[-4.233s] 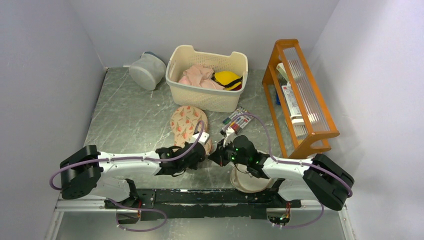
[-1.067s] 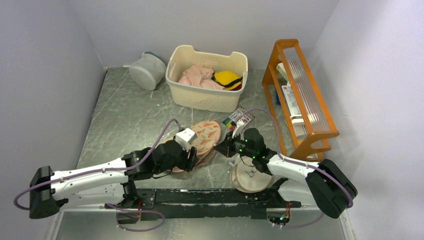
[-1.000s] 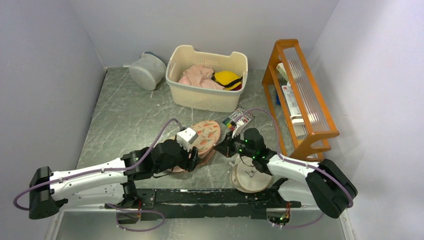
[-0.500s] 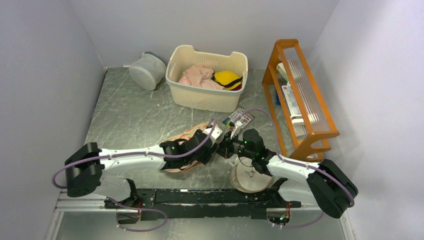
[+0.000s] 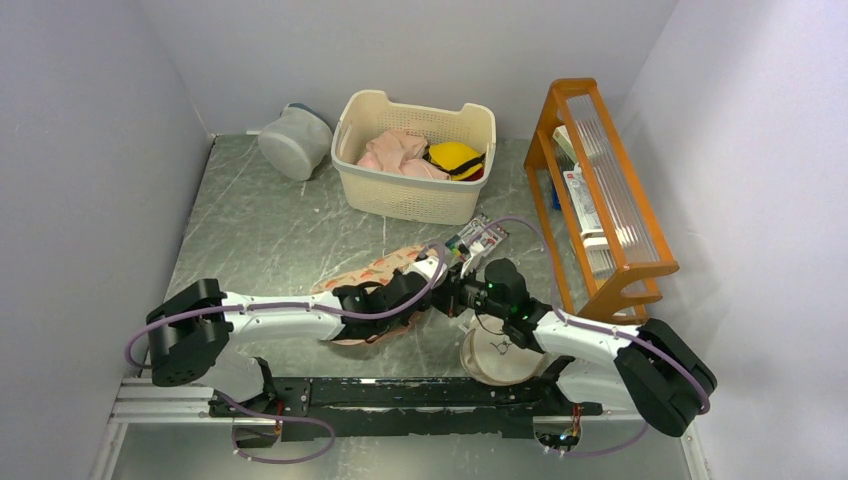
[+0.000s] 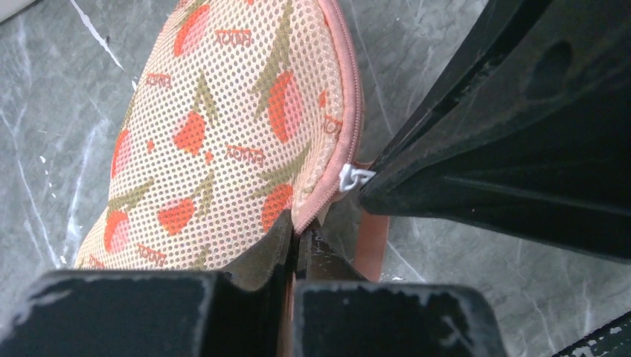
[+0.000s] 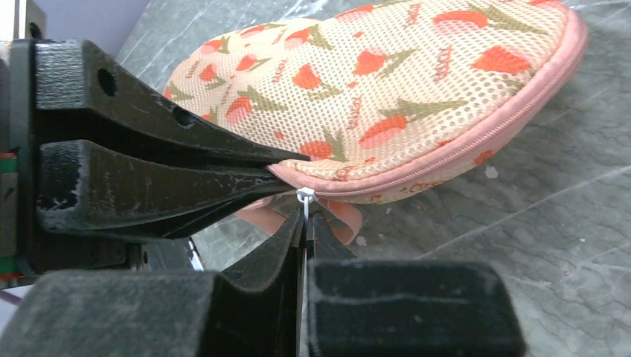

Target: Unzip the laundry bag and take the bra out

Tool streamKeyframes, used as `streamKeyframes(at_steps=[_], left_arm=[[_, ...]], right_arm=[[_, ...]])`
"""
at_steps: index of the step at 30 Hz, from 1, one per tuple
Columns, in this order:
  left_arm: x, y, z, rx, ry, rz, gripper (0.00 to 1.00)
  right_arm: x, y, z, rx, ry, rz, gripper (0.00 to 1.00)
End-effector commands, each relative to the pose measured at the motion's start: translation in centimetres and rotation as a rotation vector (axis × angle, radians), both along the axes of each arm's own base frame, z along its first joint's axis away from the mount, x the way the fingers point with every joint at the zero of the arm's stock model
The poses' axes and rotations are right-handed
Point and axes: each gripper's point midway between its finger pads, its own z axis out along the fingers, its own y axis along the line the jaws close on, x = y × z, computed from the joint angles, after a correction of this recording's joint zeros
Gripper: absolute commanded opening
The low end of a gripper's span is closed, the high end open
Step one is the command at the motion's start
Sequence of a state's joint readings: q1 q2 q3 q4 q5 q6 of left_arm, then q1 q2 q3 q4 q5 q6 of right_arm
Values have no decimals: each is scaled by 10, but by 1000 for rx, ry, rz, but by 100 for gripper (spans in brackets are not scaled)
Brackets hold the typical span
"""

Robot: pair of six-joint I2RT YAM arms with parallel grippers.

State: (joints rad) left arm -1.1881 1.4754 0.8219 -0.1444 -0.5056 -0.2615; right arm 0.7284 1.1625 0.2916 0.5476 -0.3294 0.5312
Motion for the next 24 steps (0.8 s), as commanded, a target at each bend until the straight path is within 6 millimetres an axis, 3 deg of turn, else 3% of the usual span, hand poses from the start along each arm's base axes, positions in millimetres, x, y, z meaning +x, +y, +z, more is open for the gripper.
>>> streamKeyframes(at_steps=[1, 10, 16, 20, 24], left_arm=[[3, 18, 2, 25, -35, 34, 7], [-14, 57, 10, -29, -24, 79, 7], [-23, 72, 18, -143, -5, 134, 8], [-29, 67, 30, -181, 35, 135, 37], [-44, 42, 62, -284, 80, -14, 58]], right_arm=[[14, -10, 0, -32, -3, -98, 0], [37, -54, -6, -40, -66, -330, 0], [36, -52, -6, -43, -75, -298, 0], [30, -43, -9, -56, -79, -220, 0], [23, -31, -9, -53, -71, -134, 0]])
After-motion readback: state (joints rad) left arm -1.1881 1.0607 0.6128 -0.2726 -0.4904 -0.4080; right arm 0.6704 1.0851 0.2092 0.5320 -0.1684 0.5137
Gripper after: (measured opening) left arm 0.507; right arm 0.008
